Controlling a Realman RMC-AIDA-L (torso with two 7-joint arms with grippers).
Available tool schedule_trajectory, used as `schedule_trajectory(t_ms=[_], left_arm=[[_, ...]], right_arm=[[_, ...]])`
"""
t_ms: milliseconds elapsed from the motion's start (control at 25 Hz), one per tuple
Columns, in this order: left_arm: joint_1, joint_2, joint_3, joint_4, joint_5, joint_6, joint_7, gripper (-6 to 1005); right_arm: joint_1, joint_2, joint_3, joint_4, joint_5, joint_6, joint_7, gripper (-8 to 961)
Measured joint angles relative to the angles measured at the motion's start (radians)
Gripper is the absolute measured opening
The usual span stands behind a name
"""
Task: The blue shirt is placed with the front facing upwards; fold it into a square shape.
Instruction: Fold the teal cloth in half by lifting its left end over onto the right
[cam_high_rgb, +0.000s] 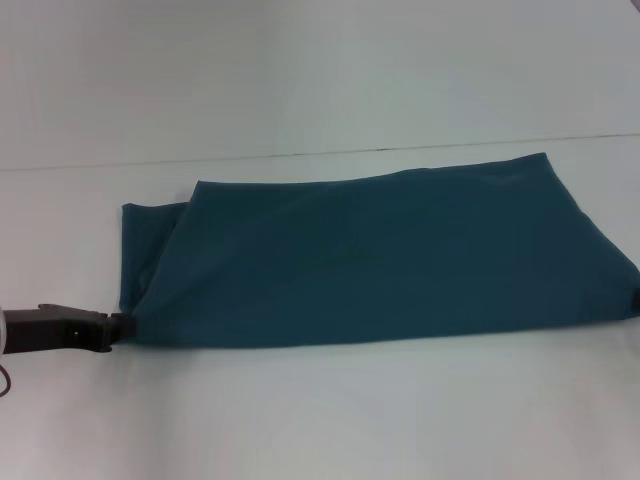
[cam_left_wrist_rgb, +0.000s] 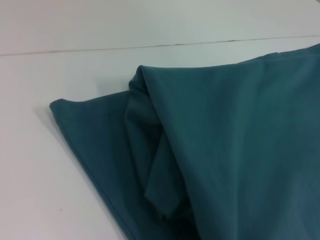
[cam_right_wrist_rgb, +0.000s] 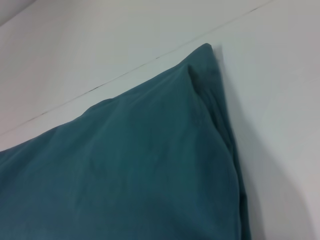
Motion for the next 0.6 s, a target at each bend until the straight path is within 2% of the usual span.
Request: schedule_trajectory(t_ms=[360, 600], left_arm=[[-0.001, 0.0, -0.002, 0.0, 0.0, 0.001, -0.006, 67], [-0.017, 0.004, -0.001, 0.007, -0.008, 0.028, -0.011, 106]], right_arm=[[0.006, -0.001, 0.002, 0.0, 0.012, 0.0, -0.006, 12], [0.01, -0.012, 0.002, -0.01, 0.055, -0.033, -0.009, 31]])
